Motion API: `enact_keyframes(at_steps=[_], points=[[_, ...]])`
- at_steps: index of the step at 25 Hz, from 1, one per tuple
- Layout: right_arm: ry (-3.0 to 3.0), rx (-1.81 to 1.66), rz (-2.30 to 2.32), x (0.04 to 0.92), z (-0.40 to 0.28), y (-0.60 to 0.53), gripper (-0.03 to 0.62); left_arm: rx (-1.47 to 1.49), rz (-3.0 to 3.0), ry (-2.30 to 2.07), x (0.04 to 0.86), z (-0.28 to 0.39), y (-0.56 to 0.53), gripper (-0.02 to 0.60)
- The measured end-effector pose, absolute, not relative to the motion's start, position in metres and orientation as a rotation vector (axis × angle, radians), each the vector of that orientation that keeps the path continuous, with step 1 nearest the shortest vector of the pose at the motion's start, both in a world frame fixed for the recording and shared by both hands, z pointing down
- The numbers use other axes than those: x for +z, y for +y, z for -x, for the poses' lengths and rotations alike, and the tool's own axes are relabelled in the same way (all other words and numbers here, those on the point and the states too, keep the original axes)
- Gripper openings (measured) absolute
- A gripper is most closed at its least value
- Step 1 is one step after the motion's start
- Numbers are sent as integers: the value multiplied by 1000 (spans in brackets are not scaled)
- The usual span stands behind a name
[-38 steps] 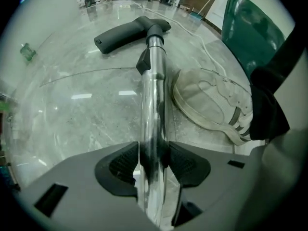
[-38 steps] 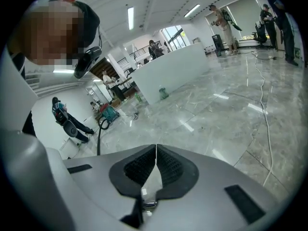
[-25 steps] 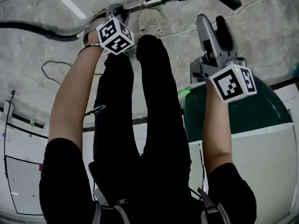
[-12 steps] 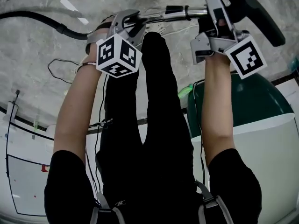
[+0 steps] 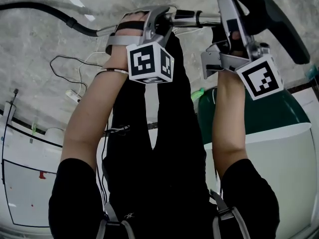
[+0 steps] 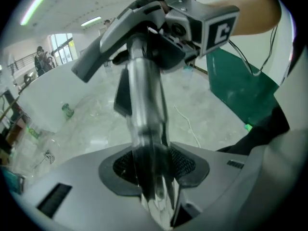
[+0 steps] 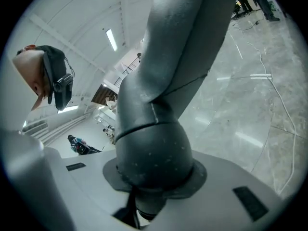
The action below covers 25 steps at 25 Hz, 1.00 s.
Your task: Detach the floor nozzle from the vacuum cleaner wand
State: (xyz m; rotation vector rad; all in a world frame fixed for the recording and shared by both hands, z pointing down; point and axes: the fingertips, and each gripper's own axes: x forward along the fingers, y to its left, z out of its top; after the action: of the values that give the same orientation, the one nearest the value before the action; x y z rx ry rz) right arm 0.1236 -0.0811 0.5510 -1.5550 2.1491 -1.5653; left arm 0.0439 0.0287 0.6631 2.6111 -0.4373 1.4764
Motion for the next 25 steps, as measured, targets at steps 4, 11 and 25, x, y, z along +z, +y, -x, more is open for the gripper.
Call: enact_keyframes(at_steps=[4,11,25], points=[[2134,-1578,1566,552,-126,-79,127,1394,-2556,-391,659,-54,28,138],[2227,-1486,1289,535,-114,-82,118,925,-2453,28,625,-52,55,137],[2568,-1354,450,471,-56,-63,118,555,-2133,364,571,-48,98,98]])
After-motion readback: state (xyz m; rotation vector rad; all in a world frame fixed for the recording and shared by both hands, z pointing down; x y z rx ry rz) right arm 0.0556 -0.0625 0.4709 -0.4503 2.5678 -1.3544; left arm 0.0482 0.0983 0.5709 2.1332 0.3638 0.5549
